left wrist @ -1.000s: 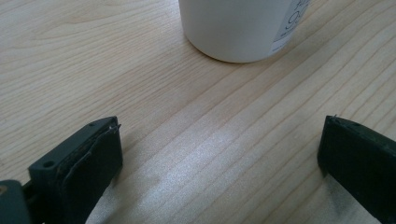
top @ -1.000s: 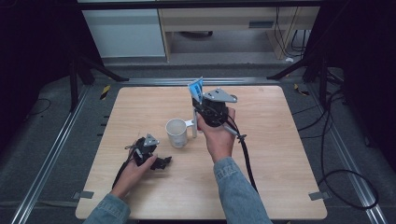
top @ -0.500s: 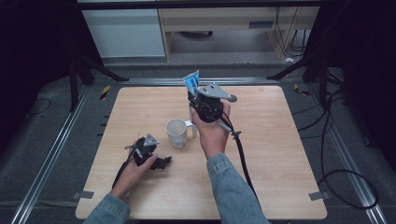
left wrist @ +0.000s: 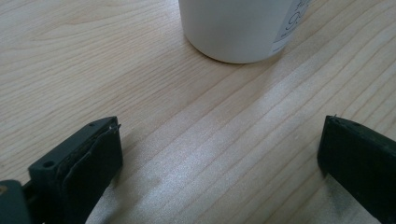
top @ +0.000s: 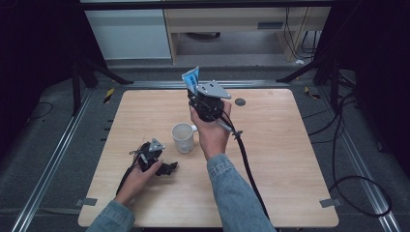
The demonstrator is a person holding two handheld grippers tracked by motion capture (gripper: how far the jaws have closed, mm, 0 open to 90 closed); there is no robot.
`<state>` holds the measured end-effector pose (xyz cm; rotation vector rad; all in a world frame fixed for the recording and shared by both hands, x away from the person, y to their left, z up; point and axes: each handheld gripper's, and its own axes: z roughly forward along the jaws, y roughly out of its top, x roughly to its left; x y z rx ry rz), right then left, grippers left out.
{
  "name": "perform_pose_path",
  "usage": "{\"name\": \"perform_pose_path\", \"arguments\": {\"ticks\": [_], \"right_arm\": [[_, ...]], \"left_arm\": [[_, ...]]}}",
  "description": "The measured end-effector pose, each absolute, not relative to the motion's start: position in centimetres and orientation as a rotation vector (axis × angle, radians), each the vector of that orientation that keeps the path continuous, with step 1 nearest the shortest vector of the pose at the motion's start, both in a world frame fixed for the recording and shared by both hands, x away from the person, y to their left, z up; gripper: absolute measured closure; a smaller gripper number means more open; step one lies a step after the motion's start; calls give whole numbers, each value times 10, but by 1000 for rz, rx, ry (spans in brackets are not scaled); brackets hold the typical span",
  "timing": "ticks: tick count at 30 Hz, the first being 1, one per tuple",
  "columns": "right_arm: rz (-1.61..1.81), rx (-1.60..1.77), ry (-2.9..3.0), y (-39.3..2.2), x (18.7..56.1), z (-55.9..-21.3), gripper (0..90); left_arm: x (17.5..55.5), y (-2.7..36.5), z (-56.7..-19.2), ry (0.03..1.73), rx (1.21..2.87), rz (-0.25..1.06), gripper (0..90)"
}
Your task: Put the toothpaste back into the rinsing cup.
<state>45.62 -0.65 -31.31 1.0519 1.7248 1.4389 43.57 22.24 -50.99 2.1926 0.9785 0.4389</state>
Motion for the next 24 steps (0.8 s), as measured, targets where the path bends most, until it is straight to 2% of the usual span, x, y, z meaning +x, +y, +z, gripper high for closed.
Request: {"name": "perform_pose_path", "arguments": {"ticks": [24], "right_arm": [[1506, 1027, 1679, 22, 463, -324, 729]], "left_arm": [[436, 223, -510, 977, 2193, 439, 0]]}}
